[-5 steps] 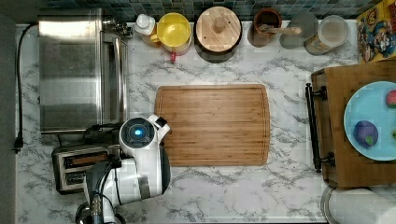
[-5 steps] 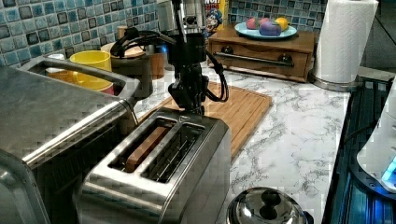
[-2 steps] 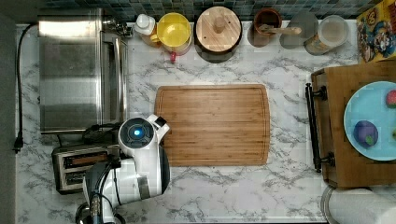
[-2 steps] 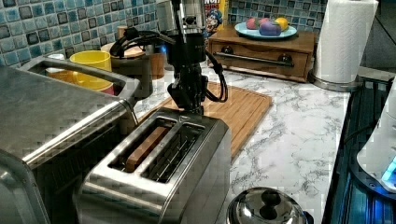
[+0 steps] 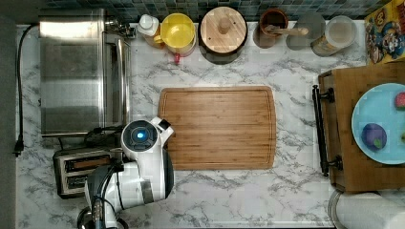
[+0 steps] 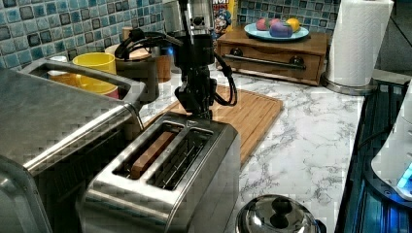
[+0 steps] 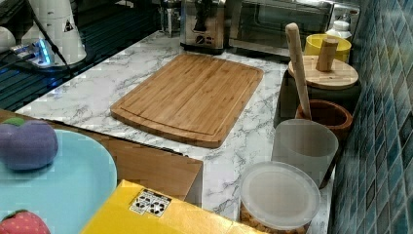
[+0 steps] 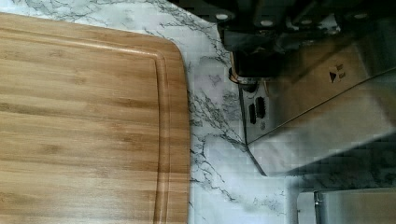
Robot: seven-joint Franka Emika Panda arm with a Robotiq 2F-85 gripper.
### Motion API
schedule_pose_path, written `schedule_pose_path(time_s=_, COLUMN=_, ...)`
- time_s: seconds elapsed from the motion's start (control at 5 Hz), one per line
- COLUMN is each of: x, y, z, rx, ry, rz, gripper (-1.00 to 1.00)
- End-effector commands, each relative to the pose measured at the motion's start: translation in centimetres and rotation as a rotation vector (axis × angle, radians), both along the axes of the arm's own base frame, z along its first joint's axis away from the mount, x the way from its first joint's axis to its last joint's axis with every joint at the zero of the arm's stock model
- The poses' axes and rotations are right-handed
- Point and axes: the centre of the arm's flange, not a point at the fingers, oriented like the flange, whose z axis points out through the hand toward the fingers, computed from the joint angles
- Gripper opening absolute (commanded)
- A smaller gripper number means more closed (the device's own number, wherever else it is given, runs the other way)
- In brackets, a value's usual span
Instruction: Turn on the toaster.
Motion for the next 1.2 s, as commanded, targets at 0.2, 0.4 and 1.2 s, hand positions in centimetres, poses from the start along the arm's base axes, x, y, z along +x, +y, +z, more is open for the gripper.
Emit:
schedule_pose_path(time_s=0.2, x=-10.67, y=-7.32, z=-15.54, rx=-0.167, ry=0.355, rz=-0.063, gripper=-1.0)
schedule_pose_path(time_s=0.4, x=-10.67, y=-7.32, z=-15.54, rx=-0.167, ry=0.355, rz=-0.063, gripper=-1.0)
schedule_pose_path(time_s=1.2, x=-10.69, y=-7.32, z=-15.54, rx=-0.167, ry=0.355, rz=-0.063, gripper=-1.0)
